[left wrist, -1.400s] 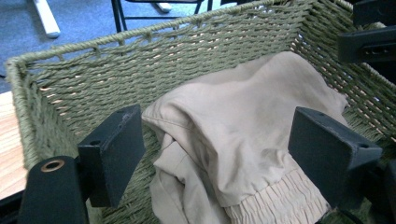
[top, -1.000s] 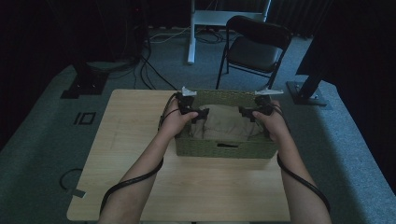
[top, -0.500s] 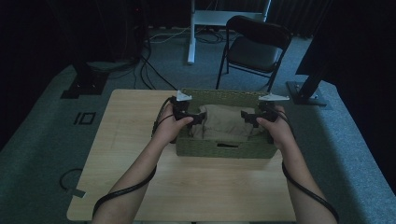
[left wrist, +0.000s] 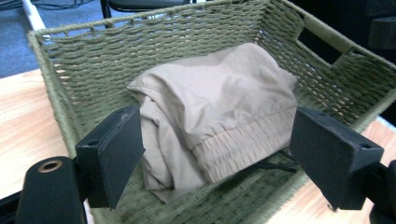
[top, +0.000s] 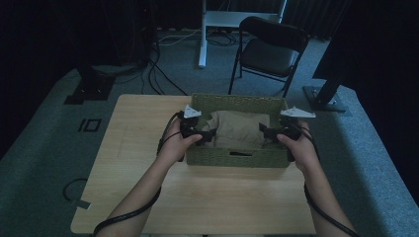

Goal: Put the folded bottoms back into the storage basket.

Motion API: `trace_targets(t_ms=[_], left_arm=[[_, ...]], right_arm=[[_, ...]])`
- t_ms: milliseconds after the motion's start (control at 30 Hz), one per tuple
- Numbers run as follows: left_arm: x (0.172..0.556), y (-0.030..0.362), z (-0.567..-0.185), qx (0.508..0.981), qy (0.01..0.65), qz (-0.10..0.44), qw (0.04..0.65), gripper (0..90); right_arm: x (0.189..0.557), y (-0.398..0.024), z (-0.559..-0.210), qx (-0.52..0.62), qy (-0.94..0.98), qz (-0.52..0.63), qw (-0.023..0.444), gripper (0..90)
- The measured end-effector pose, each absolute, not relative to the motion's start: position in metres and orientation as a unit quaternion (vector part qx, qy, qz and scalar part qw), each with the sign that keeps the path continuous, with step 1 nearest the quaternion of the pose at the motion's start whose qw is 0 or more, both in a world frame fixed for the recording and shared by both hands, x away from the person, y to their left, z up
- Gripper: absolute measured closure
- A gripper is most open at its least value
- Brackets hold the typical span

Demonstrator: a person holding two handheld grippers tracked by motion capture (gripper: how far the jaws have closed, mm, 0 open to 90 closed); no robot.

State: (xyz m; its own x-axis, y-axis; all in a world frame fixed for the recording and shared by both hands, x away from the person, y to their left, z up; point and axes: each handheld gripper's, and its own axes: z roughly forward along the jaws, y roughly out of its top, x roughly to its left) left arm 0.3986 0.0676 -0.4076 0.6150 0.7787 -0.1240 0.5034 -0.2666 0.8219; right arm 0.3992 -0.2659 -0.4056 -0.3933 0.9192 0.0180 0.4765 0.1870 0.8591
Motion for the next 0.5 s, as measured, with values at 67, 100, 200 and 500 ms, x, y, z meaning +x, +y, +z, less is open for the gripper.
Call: trace_targets(t_ms=[67, 100, 200, 500], left_arm=[[0.393, 0.068, -0.407, 0.777, 0.408, 0.16, 0.452, 18.7], [0.39, 0.069, -0.406, 0.776, 0.409, 0.16, 0.453, 18.7], [0.38, 0.071, -0.405, 0.772, 0.406, 0.162, 0.461, 18.7], [0.354, 0.078, -0.416, 0.781, 0.397, 0.169, 0.453, 18.7]], right_arm=[[0.392, -0.267, -0.408, 0.481, 0.722, 0.415, 0.274, 10.9], [0.388, -0.269, -0.41, 0.482, 0.72, 0.418, 0.274, 10.9], [0.38, -0.272, -0.414, 0.485, 0.715, 0.419, 0.278, 10.9], [0.354, -0.283, -0.426, 0.495, 0.701, 0.424, 0.291, 10.9]])
